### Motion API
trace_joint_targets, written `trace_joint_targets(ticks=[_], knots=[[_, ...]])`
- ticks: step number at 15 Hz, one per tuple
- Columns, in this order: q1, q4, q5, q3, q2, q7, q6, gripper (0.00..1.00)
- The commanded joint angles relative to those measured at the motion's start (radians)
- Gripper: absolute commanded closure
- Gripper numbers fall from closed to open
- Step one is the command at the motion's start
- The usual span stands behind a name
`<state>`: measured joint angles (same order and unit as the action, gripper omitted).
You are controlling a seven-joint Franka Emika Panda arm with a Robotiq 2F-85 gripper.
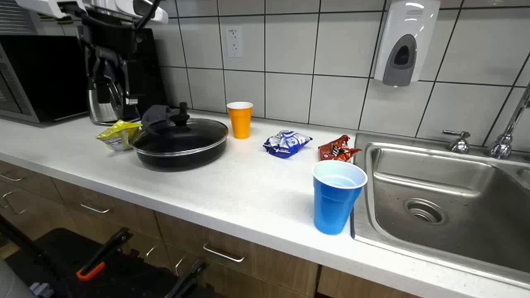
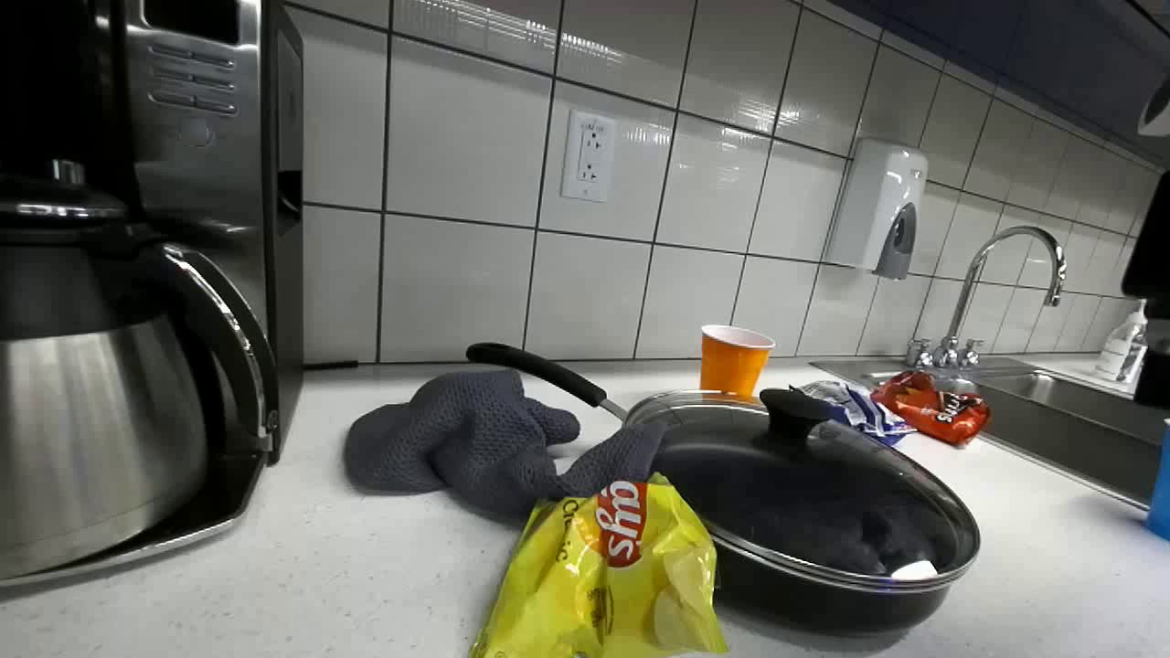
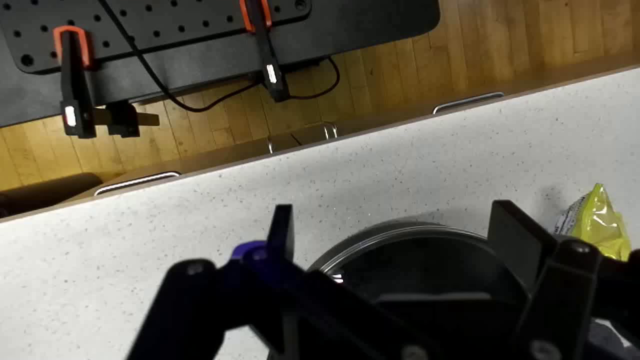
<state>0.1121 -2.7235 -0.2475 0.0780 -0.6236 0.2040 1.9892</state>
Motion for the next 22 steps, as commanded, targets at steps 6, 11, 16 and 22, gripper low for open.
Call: trace_joint_targets(ticks=[6, 11, 16, 22], knots=[[-0.011, 0.002, -0.005, 0.01, 0.0, -0.005, -0.003, 0.0], [-0.011, 0.002, -0.005, 0.01, 0.0, -0.005, -0.003, 0.0], [-0.011, 0.002, -0.005, 0.01, 0.0, -0.005, -0.003, 0.0], [-0.03, 0.049, 0.067, 0.058, 0.071, 0.048, 0.009, 0.0]])
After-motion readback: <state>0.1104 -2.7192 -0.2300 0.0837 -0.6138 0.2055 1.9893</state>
